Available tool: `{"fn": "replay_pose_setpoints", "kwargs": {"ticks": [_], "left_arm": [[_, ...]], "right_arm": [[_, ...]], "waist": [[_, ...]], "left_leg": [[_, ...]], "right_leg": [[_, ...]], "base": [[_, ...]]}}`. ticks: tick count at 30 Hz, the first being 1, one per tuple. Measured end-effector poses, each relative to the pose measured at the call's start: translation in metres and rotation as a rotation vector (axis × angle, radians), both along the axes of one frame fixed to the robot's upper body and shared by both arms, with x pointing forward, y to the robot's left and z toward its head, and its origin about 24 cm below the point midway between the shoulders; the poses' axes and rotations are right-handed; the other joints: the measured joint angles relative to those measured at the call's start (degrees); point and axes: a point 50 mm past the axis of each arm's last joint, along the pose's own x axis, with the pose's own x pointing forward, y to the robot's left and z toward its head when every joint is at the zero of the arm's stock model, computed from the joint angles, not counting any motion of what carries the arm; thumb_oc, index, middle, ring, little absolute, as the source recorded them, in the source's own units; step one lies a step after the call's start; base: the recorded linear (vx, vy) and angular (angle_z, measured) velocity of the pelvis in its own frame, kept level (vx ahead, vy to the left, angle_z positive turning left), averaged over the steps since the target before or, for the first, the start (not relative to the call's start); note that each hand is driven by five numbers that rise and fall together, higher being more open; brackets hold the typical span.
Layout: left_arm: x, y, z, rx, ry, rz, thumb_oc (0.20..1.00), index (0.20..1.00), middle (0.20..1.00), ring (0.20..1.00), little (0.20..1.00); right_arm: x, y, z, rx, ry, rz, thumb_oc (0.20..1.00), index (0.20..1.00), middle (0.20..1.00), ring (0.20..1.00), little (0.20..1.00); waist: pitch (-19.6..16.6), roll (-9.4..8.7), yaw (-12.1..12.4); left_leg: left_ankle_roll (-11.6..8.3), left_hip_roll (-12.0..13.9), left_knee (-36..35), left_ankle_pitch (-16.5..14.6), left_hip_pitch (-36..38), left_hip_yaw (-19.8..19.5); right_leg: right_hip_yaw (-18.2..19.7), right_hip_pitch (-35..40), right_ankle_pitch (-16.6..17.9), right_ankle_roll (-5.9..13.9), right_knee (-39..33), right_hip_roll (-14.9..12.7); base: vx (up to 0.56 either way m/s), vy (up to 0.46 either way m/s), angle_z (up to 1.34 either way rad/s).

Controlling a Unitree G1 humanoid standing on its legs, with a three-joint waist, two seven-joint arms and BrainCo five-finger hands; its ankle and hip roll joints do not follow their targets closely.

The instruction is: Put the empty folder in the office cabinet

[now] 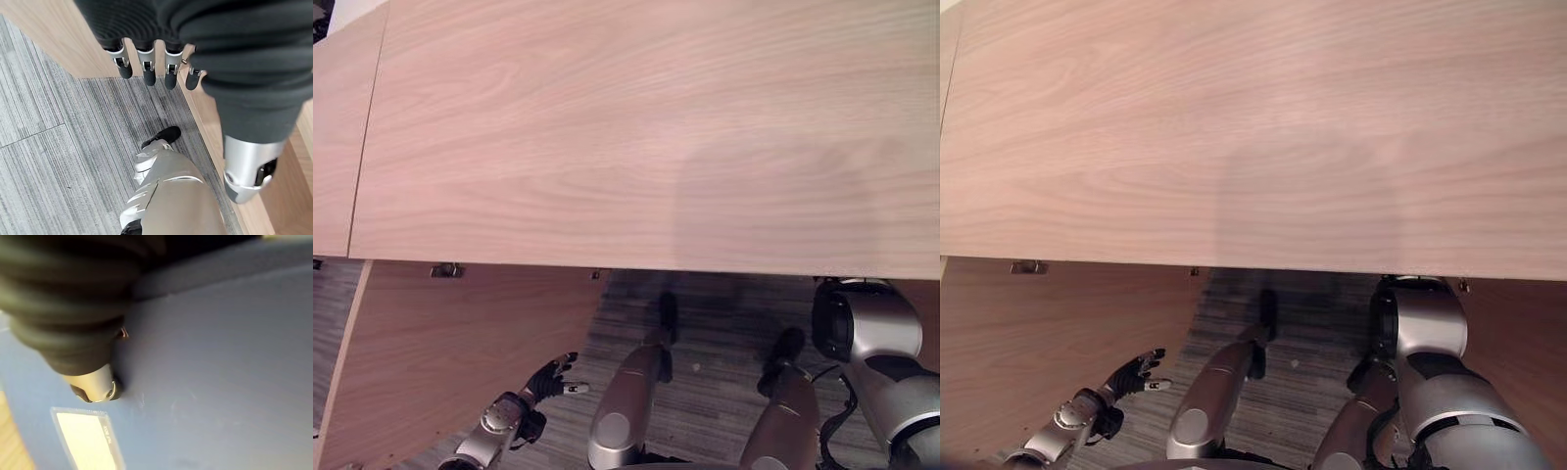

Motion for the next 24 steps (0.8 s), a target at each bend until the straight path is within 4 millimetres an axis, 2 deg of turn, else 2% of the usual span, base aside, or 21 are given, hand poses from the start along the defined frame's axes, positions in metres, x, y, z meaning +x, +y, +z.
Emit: {"fn": "replay_pose_setpoints", "kwargs": {"ticks": [8,11,13,19,24], "left_arm": [[0.004,-0.001,0.004,-0.01,-0.021,0.0,1.0,1.0,1.0,1.0,1.0],[0.005,-0.001,0.005,-0.015,-0.023,0.007,1.0,1.0,1.0,1.0,1.0],[0.006,-0.001,0.006,-0.022,-0.03,0.009,1.0,1.0,1.0,1.0,1.0],[0.014,0.002,0.009,-0.008,-0.047,0.013,1.0,1.0,1.0,1.0,1.0],[0.014,0.004,0.009,0.004,-0.051,0.031,1.0,1.0,1.0,1.0,1.0]], "right_arm": [[-0.001,0.0,-0.01,0.009,0.049,0.006,0.2,0.2,0.2,0.2,0.2],[0.002,0.004,-0.005,0.006,0.027,0.02,0.2,0.2,0.2,0.2,0.2],[0.004,0.007,-0.001,0.006,0.016,0.03,0.2,0.2,0.2,0.2,0.2],[0.006,0.008,0.006,-0.007,-0.015,0.042,0.2,0.2,0.2,0.2,0.2],[0.005,0.009,-0.005,0.004,0.017,0.044,0.2,0.2,0.2,0.2,0.2]], "waist": [[0.64,0.38,-0.3],[0.63,0.19,-0.52],[0.63,0.11,-0.6],[0.88,-0.5,-0.7],[0.38,-2.3,-0.61]], "left_leg": [[-0.51,0.36,3.94,-0.77,-3.67,-1.33],[-1.1,0.8,5.63,-1.43,-5.33,-1.86],[-1.17,1.09,6.49,-1.56,-6.45,-2.09],[-1.66,1.67,12.76,-4.12,-11.27,-3.57],[-1.57,2.07,16.32,-5.79,-12.97,-4.25]], "right_leg": [[0.29,-4.17,-3.75,-1.15,7.25,-0.98],[0.24,-5.76,-5.62,-1.54,9.32,-0.95],[0.24,-6.74,-5.69,-1.56,10.14,-0.9],[0.26,-9.65,-6.7,-2.68,13.48,-0.99],[0.11,-9.9,-7.71,-2.72,14.96,-0.98]], "base": [[-0.07,0.002,0.08],[-0.04,-0.01,0.04],[-0.02,-0.008,0.01],[-0.01,0.001,0.03],[0.0,-0.001,0.01]]}}
